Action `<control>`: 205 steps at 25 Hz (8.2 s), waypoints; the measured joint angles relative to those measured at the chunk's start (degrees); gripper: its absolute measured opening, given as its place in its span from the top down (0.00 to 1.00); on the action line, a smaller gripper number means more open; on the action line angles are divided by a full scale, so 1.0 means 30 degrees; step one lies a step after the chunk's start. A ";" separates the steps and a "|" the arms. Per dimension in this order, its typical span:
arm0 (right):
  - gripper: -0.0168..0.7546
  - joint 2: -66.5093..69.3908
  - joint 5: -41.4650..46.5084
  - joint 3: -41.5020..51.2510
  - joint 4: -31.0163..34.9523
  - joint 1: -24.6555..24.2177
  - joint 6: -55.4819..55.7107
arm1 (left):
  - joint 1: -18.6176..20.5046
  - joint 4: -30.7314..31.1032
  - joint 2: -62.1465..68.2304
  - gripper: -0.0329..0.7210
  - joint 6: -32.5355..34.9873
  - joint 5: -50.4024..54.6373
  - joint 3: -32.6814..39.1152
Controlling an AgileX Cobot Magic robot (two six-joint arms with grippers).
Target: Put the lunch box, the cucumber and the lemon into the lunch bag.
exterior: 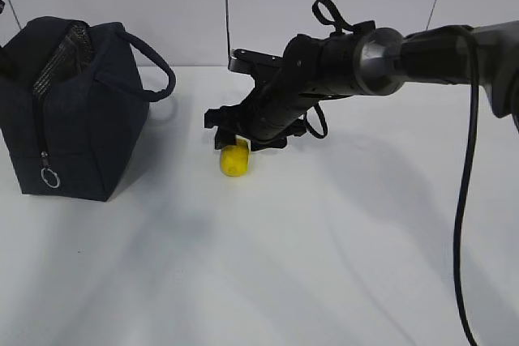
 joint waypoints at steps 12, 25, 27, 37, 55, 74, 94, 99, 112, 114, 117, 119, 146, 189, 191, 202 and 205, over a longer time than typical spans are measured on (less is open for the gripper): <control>0.45 0.0713 -0.0101 -0.0083 0.0019 0.0000 0.0000 | 0.0000 0.0000 0.0000 0.95 0.0000 0.0000 0.0000; 0.50 0.0435 0.5775 -0.4234 0.0019 0.0032 -0.0989 | 0.0000 0.0000 0.0000 0.95 0.0000 0.0000 0.0000; 0.50 0.0375 0.6791 -0.5268 0.0066 0.0032 -0.1250 | 0.0000 0.0000 0.0000 0.95 0.0000 0.0000 0.0000; 0.51 0.0176 0.7573 -0.9728 0.9269 0.0032 -0.6083 | 0.0000 -0.0034 0.0000 0.95 0.0000 0.0000 0.0000; 0.51 0.1404 0.2423 -0.9773 1.7074 0.1111 -1.2814 | 0.0000 -0.0189 0.0000 0.95 0.0000 0.0000 0.0000; 0.51 0.2704 0.0523 -0.9773 1.9933 0.1835 -1.3784 | -0.0194 -0.4086 0.0013 0.95 0.1198 0.0038 0.0000; 0.25 0.2750 -0.0469 -0.9773 1.9397 0.2151 -1.3838 | -0.0789 -0.4243 0.0013 0.95 0.1316 0.0038 0.0000; 0.22 0.2750 -0.0579 -0.9773 1.9623 0.2151 -1.3838 | -0.0789 -0.4159 0.0013 0.95 0.1316 0.0038 0.0000; 0.43 0.2750 0.5646 -0.9773 1.9317 0.0710 -1.4192 | -0.0755 -0.3236 0.0013 0.95 0.1316 0.0005 0.0000; 0.46 0.2750 0.6487 -0.9773 1.8443 0.0593 -1.4192 | -0.0755 -0.3210 0.0013 0.95 0.1316 0.0005 0.0000; 0.48 0.2410 0.7123 -0.9773 1.6230 0.0546 -1.4149 | -0.0755 -0.3210 0.0013 0.95 0.1316 0.0005 0.0000; 0.48 0.1939 0.7192 -0.9773 1.4373 0.0546 -1.3377 | -0.0755 -0.3210 0.0013 0.95 0.1316 0.0005 0.0000; 0.49 0.1883 0.4031 -0.9911 0.8138 0.0907 -0.7805 | -0.0981 -0.3210 0.0013 0.95 0.1316 -0.0028 0.0000; 0.97 0.1636 1.1568 -1.3593 -0.2519 0.1037 -0.2777 | -0.4006 -0.5785 0.0013 0.95 0.1316 -0.0170 0.0000; 0.97 0.1636 1.2940 -1.4284 -0.3379 0.1037 -0.2251 | -0.4571 -0.6059 0.0013 0.95 0.1316 -0.0170 0.0000; 0.97 0.1178 1.4616 -1.6104 -0.7152 0.1037 -0.0860 | -0.6513 -0.6886 0.0013 0.95 0.0997 -0.0314 0.0000; 0.97 0.0953 1.4616 -1.6104 -0.7640 0.1037 -0.0637 | -0.6642 -0.7328 0.0013 0.95 0.0984 -0.0314 0.0000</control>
